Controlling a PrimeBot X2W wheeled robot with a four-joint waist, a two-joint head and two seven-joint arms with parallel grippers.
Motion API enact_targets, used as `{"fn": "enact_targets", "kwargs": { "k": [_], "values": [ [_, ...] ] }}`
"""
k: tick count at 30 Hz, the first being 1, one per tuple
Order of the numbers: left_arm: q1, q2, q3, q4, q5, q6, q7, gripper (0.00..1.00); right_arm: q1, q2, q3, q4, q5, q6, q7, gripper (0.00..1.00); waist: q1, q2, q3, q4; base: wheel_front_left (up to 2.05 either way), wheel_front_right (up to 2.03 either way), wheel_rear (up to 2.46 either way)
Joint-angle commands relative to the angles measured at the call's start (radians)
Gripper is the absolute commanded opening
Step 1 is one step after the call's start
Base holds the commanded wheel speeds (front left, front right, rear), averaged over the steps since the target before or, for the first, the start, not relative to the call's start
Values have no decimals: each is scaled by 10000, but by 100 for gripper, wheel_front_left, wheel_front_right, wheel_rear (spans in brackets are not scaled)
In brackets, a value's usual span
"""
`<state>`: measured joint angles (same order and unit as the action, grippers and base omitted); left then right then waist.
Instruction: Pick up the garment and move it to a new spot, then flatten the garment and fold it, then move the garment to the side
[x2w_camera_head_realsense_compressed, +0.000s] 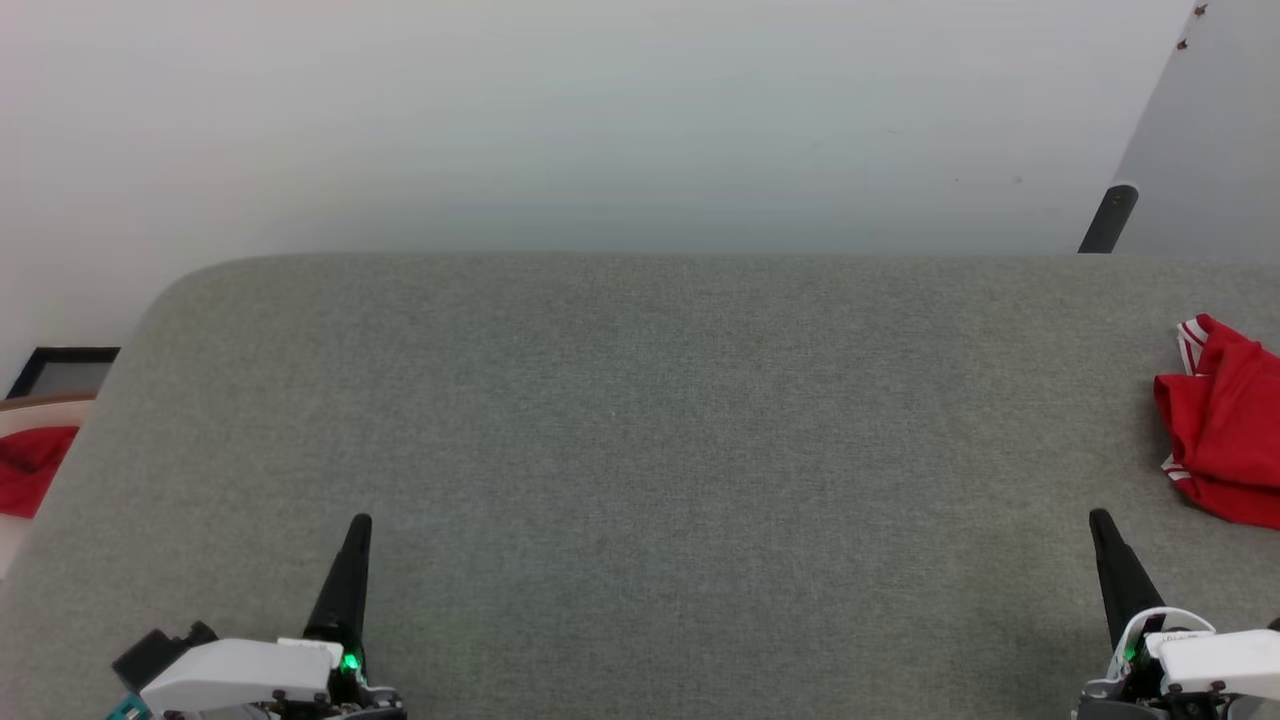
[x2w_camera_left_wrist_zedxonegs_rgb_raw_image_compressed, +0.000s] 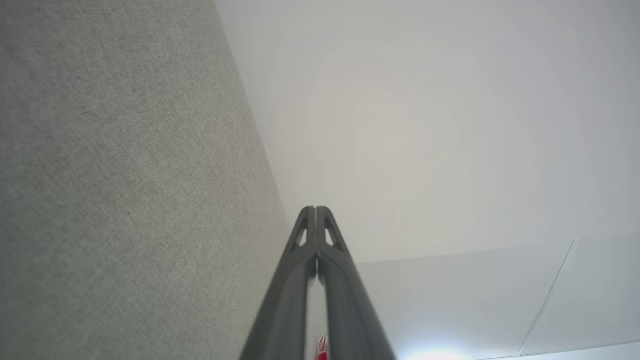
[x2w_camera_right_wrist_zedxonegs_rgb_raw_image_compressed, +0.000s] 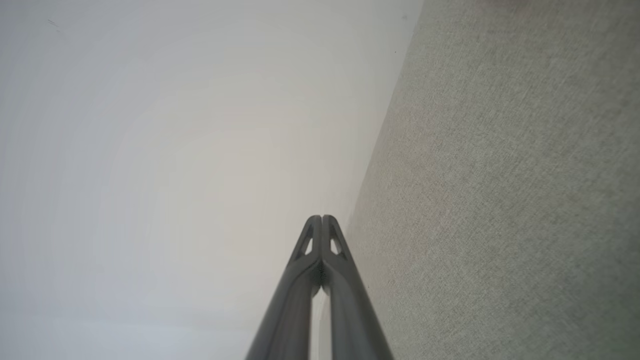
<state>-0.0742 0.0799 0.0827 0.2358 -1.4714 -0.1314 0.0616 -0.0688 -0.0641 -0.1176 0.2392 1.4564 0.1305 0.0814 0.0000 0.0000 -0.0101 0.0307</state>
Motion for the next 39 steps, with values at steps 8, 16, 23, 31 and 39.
{"fn": "enact_targets", "kwargs": {
  "k": [8,16,23,31,39],
  "values": [
    [-231,-91,112,30,-677,13,197,0,-267,60,30,4,699,4,157,0,0,0,50,-113,0,0,0],
    [-300,-164,170,69,-1098,14,345,0,-356,116,41,34,1141,4,256,0,0,0,89,-205,0,0,0],
    [-384,-234,225,108,-1503,14,454,0,-485,165,49,60,1573,4,352,0,0,0,128,-297,0,0,0],
    [-394,-240,237,107,-1498,15,485,0,-434,164,50,61,1582,4,348,0,0,0,132,-307,0,0,0],
    [-394,-251,249,107,-1483,15,498,0,-434,163,49,61,1582,4,349,0,0,0,132,-307,0,0,0]
  ]
}}
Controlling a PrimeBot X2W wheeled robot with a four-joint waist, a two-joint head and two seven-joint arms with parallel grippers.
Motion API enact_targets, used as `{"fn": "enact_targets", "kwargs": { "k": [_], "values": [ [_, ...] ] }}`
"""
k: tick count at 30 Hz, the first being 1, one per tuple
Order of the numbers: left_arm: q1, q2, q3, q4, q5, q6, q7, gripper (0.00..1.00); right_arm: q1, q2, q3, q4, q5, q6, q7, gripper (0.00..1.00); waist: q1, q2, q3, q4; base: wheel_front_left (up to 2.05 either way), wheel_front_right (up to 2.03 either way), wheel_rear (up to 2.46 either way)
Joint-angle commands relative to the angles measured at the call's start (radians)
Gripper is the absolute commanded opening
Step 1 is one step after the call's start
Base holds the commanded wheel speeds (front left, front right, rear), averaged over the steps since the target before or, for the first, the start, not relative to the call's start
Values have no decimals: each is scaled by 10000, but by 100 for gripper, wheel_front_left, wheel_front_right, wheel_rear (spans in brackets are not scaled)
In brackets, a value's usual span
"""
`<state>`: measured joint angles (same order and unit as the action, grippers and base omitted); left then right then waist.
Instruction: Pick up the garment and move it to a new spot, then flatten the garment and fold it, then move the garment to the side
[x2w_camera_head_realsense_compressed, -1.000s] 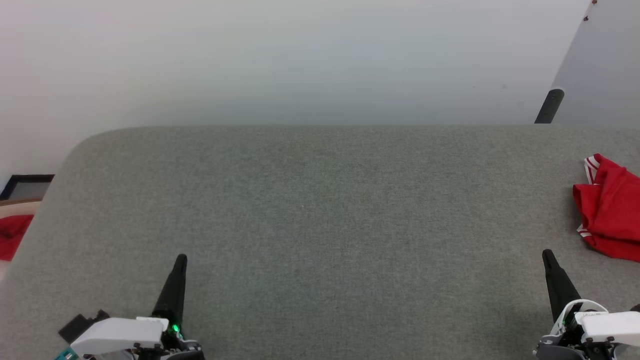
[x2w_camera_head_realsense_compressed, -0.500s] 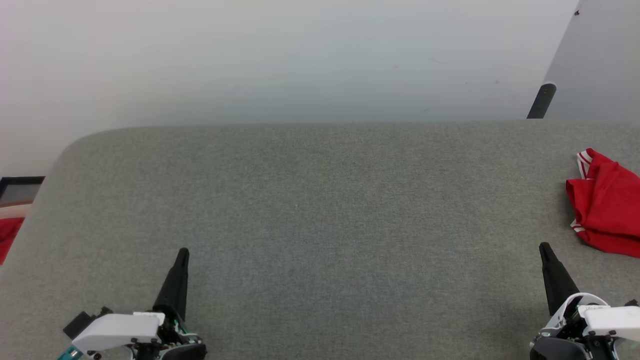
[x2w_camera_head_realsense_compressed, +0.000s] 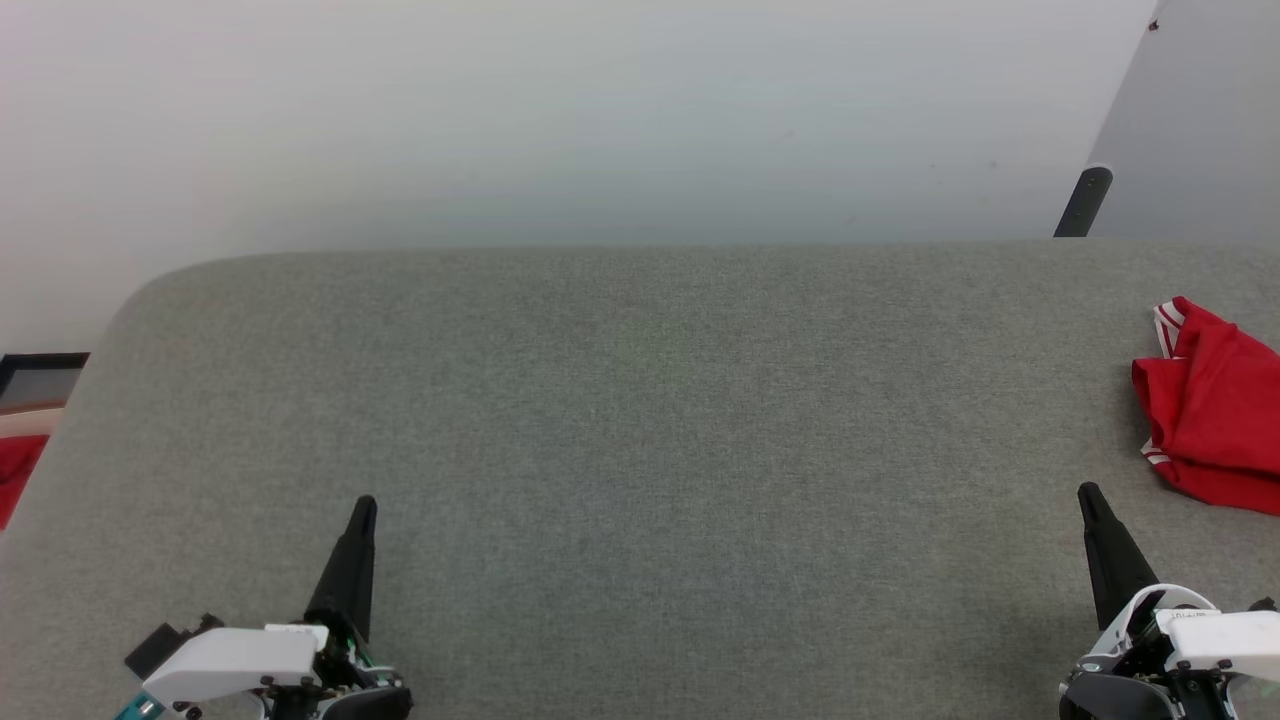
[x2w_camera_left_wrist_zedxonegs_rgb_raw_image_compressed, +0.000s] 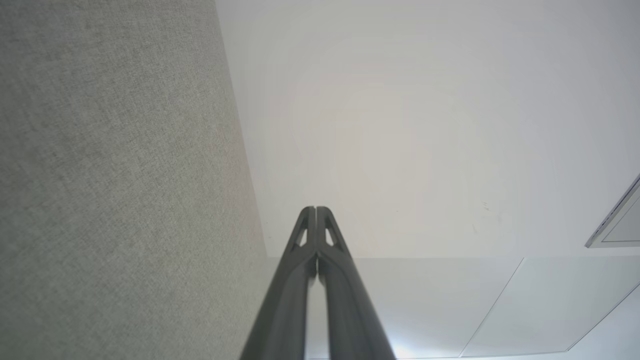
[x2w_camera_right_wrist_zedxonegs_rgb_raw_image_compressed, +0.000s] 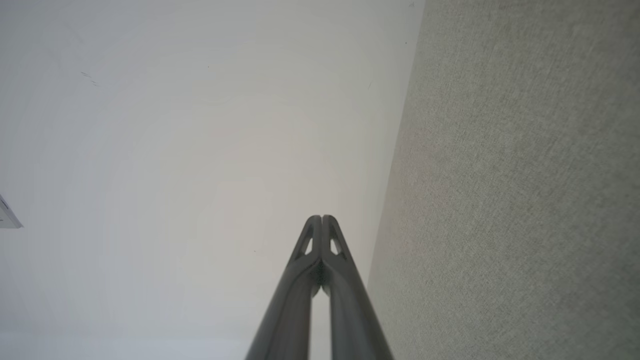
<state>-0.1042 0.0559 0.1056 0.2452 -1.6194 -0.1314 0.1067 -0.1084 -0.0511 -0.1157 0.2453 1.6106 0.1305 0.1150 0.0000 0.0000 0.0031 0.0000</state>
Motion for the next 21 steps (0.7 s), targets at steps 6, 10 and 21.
{"fn": "enact_targets", "kwargs": {
  "k": [6,10,21],
  "values": [
    [-95,-19,29,11,9,14,51,0,-38,33,31,0,41,4,13,0,0,0,0,0,0,0,0],
    [-95,-22,34,11,14,14,42,0,-38,33,31,0,41,4,13,0,0,0,0,0,0,0,0],
    [-96,-30,46,12,24,14,58,0,-38,33,32,0,42,4,12,0,0,0,0,0,0,0,0]
  ]
}}
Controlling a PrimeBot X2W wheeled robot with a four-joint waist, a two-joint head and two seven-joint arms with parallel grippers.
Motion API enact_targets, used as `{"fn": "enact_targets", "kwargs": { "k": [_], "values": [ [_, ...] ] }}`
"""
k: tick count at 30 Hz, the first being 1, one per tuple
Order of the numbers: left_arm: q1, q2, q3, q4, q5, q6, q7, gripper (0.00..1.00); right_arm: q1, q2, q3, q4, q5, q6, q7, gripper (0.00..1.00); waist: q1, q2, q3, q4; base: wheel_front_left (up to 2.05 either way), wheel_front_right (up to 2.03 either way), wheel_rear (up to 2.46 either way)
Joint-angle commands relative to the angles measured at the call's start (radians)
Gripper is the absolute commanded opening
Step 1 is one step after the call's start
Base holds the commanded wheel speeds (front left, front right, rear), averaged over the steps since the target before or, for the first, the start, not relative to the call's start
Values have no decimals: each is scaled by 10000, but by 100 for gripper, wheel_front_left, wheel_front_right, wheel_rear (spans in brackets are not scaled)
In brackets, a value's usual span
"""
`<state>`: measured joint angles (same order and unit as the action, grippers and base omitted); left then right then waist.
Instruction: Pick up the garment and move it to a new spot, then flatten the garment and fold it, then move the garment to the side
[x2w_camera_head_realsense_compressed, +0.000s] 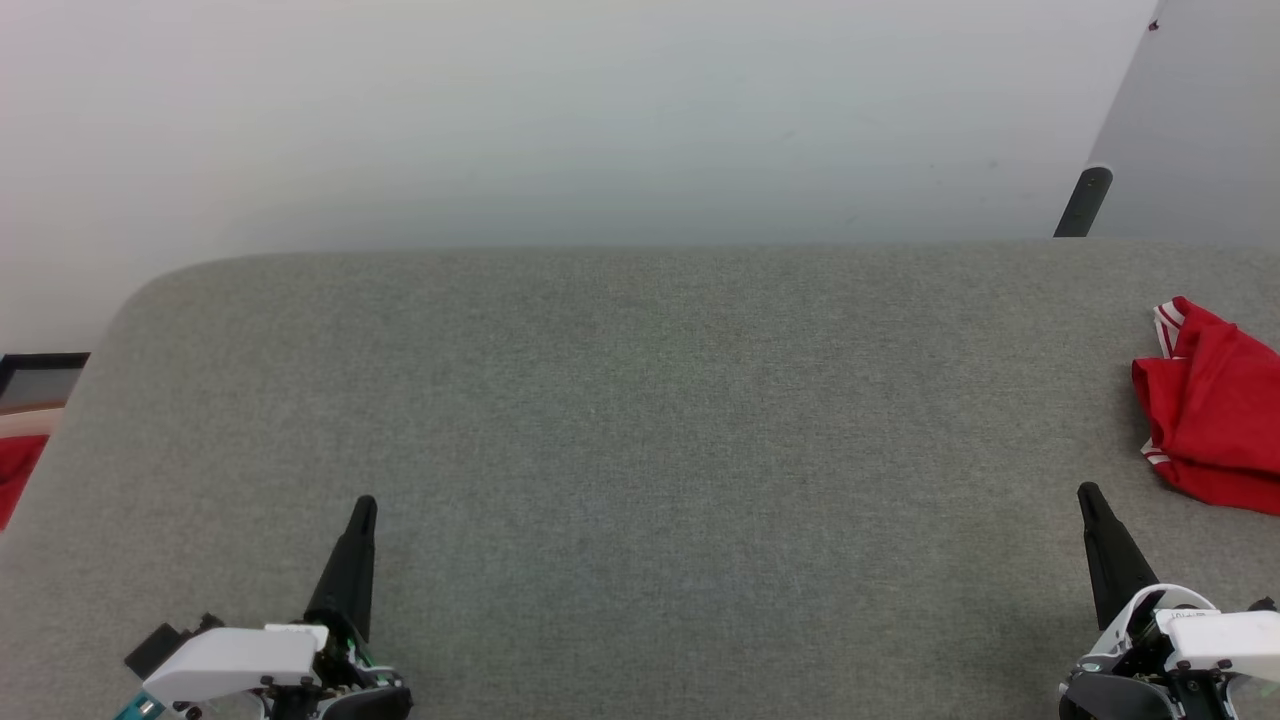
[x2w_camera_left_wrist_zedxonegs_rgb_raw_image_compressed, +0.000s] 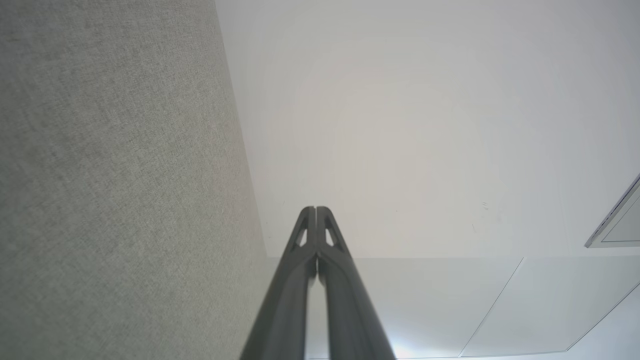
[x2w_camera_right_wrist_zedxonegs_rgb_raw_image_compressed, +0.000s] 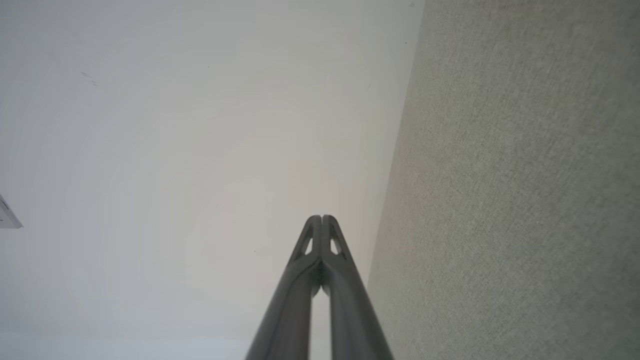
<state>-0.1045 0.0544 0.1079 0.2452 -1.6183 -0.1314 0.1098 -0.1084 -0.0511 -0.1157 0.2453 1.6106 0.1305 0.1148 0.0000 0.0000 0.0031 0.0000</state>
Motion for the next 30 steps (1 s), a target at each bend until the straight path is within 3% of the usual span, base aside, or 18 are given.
{"fn": "enact_targets", "kwargs": {
  "k": [1,30],
  "values": [
    [-93,-15,24,12,14,14,29,0,-38,31,32,0,42,4,14,0,0,0,0,0,0,0,0],
    [-94,-30,49,12,47,14,32,0,-38,30,34,0,44,4,12,0,0,0,0,0,0,0,0]
  ]
}}
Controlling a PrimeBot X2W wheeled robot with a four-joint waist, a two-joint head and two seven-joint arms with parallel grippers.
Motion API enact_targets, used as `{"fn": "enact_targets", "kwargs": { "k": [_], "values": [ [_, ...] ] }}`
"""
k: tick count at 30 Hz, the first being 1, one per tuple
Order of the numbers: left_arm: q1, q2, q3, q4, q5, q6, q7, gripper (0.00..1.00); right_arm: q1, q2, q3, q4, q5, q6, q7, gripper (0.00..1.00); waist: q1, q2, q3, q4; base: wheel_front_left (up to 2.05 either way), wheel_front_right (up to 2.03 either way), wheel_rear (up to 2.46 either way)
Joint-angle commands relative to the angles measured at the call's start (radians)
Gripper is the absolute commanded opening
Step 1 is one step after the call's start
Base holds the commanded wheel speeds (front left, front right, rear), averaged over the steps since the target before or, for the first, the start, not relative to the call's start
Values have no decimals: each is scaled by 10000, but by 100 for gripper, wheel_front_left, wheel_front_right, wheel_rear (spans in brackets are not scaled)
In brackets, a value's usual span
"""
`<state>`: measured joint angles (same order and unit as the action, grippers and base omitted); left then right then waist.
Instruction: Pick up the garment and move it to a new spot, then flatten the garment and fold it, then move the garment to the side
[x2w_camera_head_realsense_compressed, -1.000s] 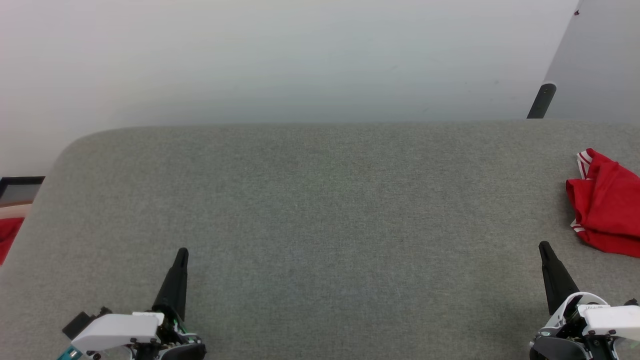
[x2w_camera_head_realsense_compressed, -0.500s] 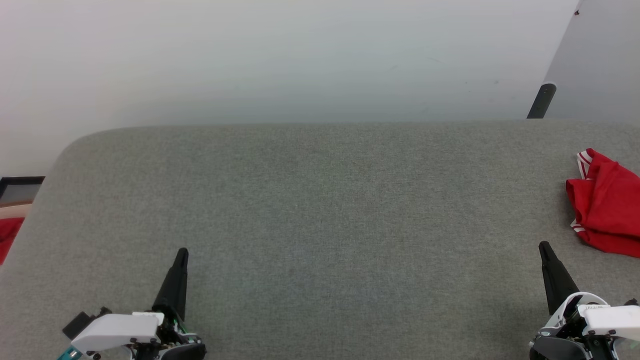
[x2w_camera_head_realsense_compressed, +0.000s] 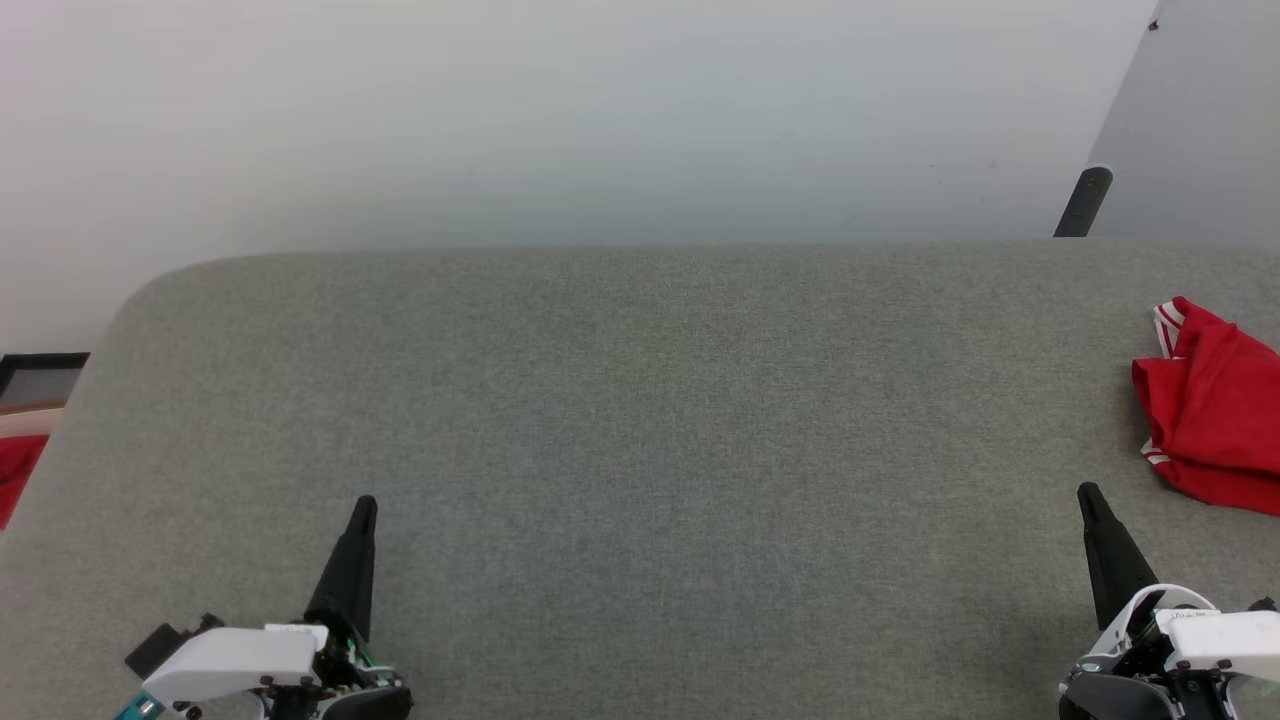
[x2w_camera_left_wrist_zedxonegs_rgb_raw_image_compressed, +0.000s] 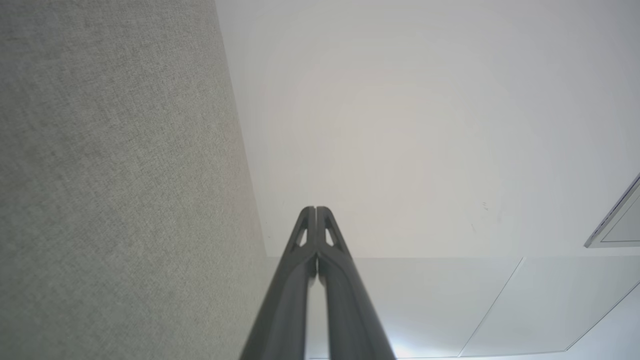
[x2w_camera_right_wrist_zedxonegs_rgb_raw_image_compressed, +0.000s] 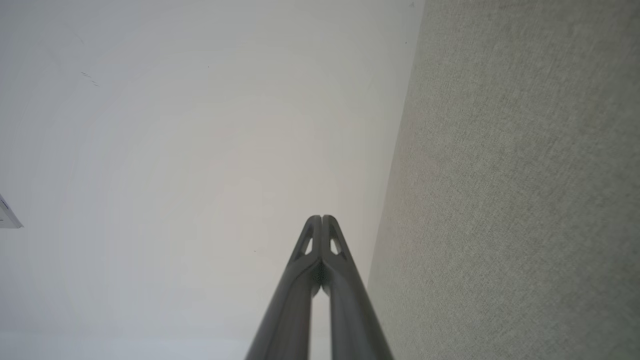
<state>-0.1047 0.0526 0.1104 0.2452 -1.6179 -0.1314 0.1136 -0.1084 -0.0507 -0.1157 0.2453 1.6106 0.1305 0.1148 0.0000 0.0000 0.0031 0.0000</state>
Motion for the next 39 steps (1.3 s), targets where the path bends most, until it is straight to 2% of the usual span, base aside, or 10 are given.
{"fn": "enact_targets", "kwargs": {
  "k": [1,39],
  "values": [
    [-92,-13,23,12,44,14,-5,0,-38,26,34,0,44,4,12,0,0,0,0,0,0,0,0],
    [-93,-27,44,11,60,14,18,0,-38,26,34,-1,45,4,11,0,0,0,0,0,0,0,0]
  ]
}}
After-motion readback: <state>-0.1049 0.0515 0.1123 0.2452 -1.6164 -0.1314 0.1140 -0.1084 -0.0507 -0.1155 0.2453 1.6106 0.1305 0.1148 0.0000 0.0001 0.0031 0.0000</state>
